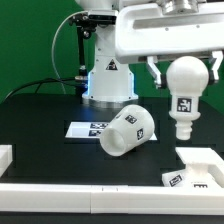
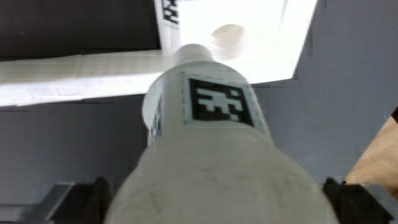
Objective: Assemble lamp
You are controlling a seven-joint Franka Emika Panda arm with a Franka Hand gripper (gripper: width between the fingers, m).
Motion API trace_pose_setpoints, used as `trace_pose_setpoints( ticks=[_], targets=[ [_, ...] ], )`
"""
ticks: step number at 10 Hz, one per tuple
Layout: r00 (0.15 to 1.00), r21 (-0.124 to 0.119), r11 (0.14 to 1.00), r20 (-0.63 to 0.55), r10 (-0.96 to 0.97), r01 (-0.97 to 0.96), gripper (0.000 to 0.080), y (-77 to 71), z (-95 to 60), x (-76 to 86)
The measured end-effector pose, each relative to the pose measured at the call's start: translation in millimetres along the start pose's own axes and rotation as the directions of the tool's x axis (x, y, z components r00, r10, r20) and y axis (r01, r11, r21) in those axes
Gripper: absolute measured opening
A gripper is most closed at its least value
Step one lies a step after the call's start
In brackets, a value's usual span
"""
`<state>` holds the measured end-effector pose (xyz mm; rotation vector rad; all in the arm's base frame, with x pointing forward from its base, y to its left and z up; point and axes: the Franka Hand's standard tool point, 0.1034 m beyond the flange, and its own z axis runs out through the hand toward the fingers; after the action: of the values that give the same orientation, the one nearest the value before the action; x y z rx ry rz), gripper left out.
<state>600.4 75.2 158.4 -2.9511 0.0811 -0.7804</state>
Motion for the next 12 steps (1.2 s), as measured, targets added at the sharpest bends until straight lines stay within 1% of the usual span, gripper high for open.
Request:
trace_pose_setpoints(
  ticks=[2, 4, 8, 10, 12],
  targets=[
    [1.0, 0.013, 1.0, 0.013, 0.003, -0.004, 0.0576, -14.9, 9.0, -9.3],
    [1.0, 0.011, 1.0, 0.018, 0.004, -0.004, 0.0576, -13.7, 15.7, -9.0],
    [1.0, 0.012, 1.0, 0.017, 0.005, -0.005, 0.0576, -15.1, 22.5, -4.8],
    [1.0, 0.008, 1.0, 0.03, 0.003, -0.004, 0.0576, -14.2, 30.9, -12.1],
    [0.999, 0.009, 1.0, 0.041, -0.001, 0.0, 0.0576, -16.3, 35.5, -18.0]
  ],
)
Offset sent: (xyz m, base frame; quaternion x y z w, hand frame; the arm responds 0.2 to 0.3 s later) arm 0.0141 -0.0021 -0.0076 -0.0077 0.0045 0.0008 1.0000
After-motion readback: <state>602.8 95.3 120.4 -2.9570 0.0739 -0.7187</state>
